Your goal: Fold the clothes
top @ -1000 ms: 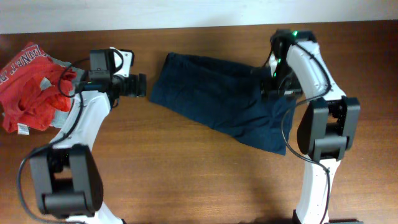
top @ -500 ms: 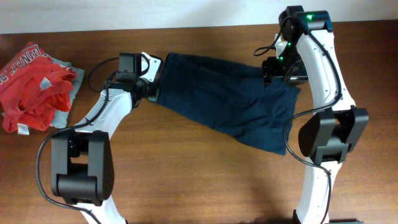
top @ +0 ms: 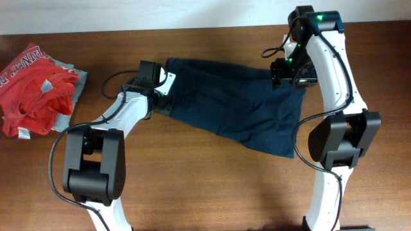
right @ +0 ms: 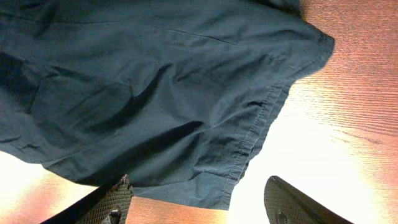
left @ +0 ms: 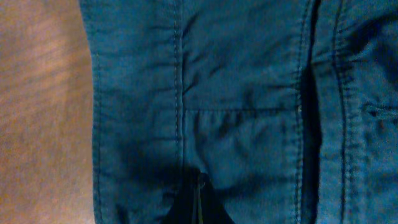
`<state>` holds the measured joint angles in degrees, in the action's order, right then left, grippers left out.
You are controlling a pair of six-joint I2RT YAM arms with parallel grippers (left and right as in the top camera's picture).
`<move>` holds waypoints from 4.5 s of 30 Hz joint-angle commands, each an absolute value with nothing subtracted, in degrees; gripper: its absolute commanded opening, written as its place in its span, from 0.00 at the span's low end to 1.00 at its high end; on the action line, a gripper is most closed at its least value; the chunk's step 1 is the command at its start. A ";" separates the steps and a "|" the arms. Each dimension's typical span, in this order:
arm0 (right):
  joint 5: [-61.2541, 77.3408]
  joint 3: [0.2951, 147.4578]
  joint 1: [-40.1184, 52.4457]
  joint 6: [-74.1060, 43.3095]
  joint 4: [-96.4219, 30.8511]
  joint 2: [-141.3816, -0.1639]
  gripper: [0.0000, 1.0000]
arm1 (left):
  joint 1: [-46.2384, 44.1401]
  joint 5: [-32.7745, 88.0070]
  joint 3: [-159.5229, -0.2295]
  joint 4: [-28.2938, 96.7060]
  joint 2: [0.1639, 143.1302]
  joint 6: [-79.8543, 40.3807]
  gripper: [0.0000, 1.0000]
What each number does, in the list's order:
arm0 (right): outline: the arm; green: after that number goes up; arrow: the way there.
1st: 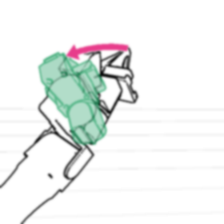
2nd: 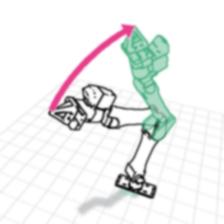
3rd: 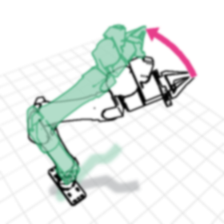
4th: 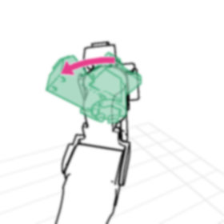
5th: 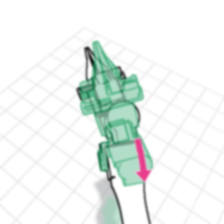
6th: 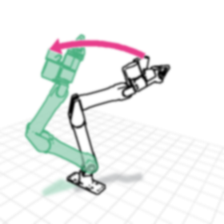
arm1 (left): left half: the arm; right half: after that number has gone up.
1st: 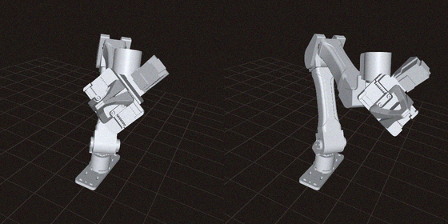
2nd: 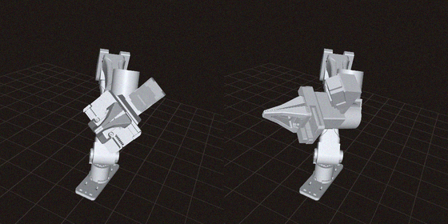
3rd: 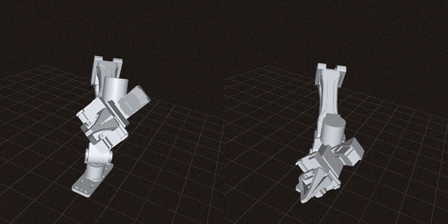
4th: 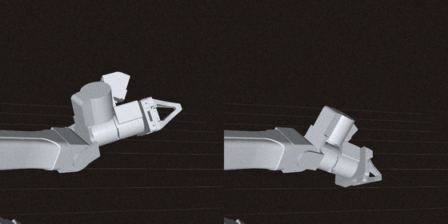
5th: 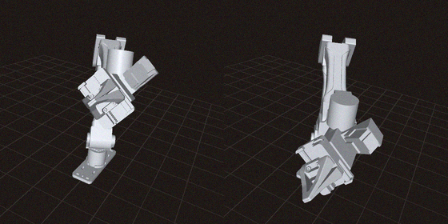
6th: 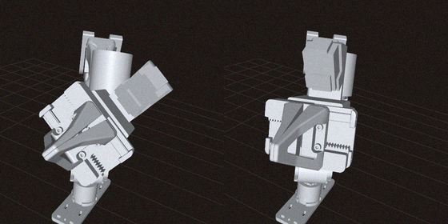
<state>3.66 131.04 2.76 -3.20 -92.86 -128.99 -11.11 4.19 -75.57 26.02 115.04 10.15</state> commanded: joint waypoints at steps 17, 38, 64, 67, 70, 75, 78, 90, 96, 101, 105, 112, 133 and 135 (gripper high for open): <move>6.59 131.63 2.48 -3.22 -90.78 -127.76 0.72 | -10.20 1.06 -76.49 47.88 114.39 -2.22 0.00; 17.41 106.28 1.41 -3.90 -71.22 -127.90 0.45 | 1.61 3.01 -79.77 47.62 102.91 -2.13 0.00; 12.82 93.21 -1.26 -3.38 -59.13 -127.92 0.38 | 3.14 23.05 -79.77 41.17 114.28 8.91 0.53; 12.82 93.21 -1.26 -3.36 -59.07 -127.92 0.38 | 3.92 27.86 -79.77 40.82 116.44 10.26 0.53; 12.82 93.21 -1.26 -3.38 -59.11 -127.92 0.38 | 4.43 28.29 -79.77 40.53 119.63 10.87 0.52; 12.82 93.21 -1.26 -3.36 -59.42 -127.92 0.38 | 5.21 28.27 -79.77 40.56 123.07 11.31 0.52; 12.82 93.21 -1.26 -3.38 -59.48 -127.92 0.38 | 5.85 28.38 -79.77 40.51 123.87 11.31 0.52; 12.84 93.21 -1.26 -3.40 -59.33 -127.92 0.38 | 3.44 39.16 -79.77 40.53 125.14 12.97 0.03; 12.84 93.21 -1.23 -3.40 -59.40 -127.92 0.38 | 7.90 46.50 -80.27 40.66 124.88 12.97 0.01; 12.91 93.21 -1.13 -3.40 -60.27 -127.92 0.38 | 13.65 48.25 -80.47 41.89 120.46 12.99 0.00; 14.87 93.21 -0.89 -3.40 -60.66 -127.92 0.38 | 16.38 48.23 -80.47 42.04 115.09 12.99 0.00; 14.79 93.21 2.00 -3.40 -60.23 -127.92 0.38 | 13.04 48.21 -80.49 41.98 110.63 13.02 0.00; 14.81 93.14 4.12 -7.99 -55.18 -131.55 0.19 | -9.80 44.75 -80.53 26.89 100.22 13.37 0.01; 14.81 93.14 4.12 -7.99 -55.02 -132.00 0.19 | -12.36 44.75 -80.53 24.80 99.26 13.37 0.00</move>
<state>14.90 94.28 3.20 -7.64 -55.88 -127.26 -9.08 43.40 -80.14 27.18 103.11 12.67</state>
